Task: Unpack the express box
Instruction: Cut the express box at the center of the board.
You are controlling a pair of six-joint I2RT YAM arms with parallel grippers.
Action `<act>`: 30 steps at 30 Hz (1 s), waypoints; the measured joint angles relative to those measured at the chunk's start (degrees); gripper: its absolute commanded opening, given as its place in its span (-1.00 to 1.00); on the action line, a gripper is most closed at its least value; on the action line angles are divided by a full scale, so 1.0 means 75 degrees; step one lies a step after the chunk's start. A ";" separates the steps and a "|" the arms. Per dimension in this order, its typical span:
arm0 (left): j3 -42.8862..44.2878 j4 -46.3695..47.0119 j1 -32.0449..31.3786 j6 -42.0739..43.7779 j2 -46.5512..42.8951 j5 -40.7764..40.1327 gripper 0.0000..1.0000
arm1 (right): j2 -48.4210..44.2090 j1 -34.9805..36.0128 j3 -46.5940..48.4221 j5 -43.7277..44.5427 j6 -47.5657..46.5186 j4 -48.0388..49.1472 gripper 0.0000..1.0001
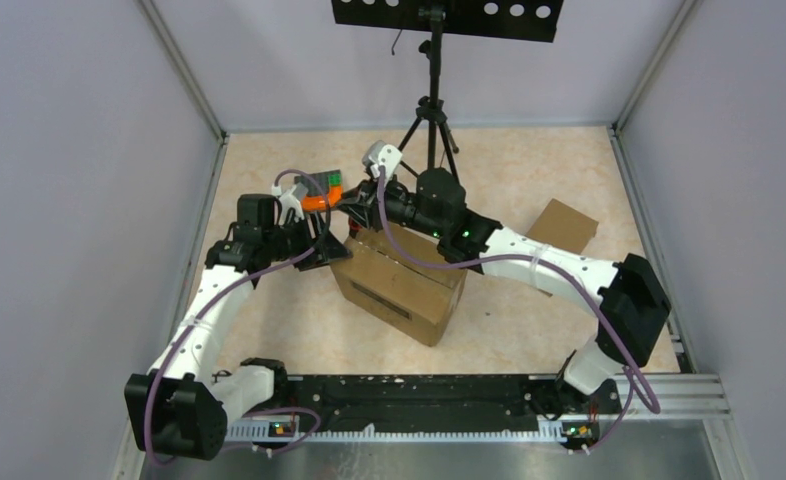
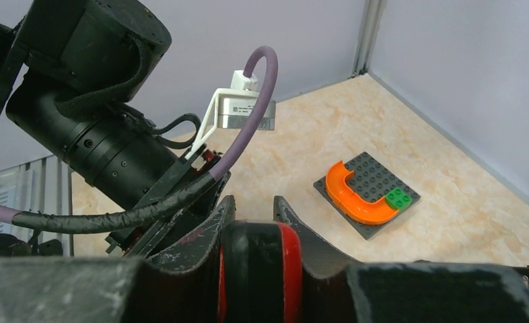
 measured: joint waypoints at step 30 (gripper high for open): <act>0.0000 -0.0029 0.0000 -0.0032 0.0000 0.0003 0.17 | 0.0187 0.0000 -0.0303 0.0233 0.0015 0.0819 -1.00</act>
